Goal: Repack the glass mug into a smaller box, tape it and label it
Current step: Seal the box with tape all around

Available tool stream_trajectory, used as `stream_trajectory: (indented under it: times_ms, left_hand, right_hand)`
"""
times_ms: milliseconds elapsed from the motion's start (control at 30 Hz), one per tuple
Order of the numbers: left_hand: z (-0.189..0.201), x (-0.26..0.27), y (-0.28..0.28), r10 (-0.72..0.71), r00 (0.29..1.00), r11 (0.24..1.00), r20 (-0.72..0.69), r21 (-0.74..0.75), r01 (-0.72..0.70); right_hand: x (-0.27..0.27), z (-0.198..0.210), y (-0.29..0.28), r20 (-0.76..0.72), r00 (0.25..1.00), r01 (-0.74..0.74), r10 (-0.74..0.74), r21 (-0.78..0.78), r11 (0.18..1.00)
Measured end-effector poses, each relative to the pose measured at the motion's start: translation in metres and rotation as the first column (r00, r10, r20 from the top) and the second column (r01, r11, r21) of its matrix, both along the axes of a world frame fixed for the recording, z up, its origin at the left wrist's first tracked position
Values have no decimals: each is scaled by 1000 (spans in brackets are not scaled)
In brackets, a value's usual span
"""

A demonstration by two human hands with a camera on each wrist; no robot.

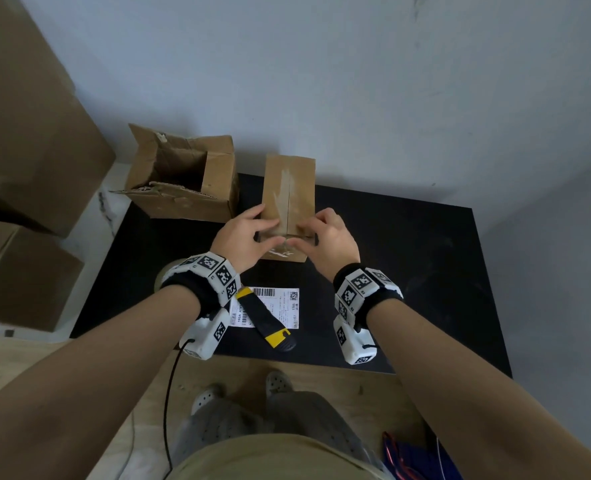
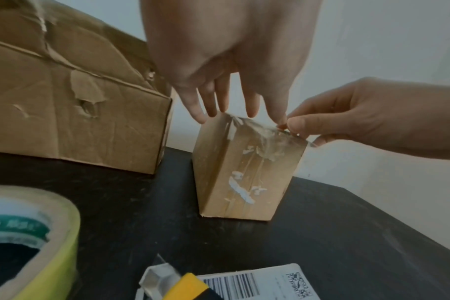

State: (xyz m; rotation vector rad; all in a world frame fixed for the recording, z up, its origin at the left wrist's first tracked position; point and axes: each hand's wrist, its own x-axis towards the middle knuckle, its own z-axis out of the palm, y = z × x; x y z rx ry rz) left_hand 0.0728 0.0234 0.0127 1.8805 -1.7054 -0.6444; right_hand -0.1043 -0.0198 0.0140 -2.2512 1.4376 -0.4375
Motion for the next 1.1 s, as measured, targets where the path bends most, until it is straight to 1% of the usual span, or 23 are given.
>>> stream_trajectory:
  times_ms: [167,300,433,567,800,933,1000,1100]
  left_hand:
    - [-9,3,-4,-31,996,997,88,-69,37]
    - [-12,5,-5,-36,994,991,99,-123,48]
    - [-12,11,-8,-85,990,988,109,-119,98]
    - [-8,18,-10,-133,981,989,140,-53,142]
    - [-2,23,-16,-144,985,989,94,-11,146]
    - [-2,24,-19,-142,987,989,77,-19,144]
    - [-5,24,-16,-111,993,993,42,-42,113]
    - [-9,21,-5,-7,999,998,-32,-56,5]
  right_hand:
    - [3,-5,-2,-2,999,-38,38,-81,996]
    - [5,-8,-5,-25,998,-55,53,-95,994]
    - [1,-5,-8,-34,997,-71,69,-78,994]
    - [-5,-2,-12,-70,994,-85,83,-37,996]
    - [-13,-1,-15,-36,998,-48,48,-3,999]
    - [-16,-2,-15,-19,1000,-10,11,14,1000]
    - [-17,-3,-9,-7,999,32,-32,28,999]
    - [-21,-7,6,28,992,120,-123,95,988]
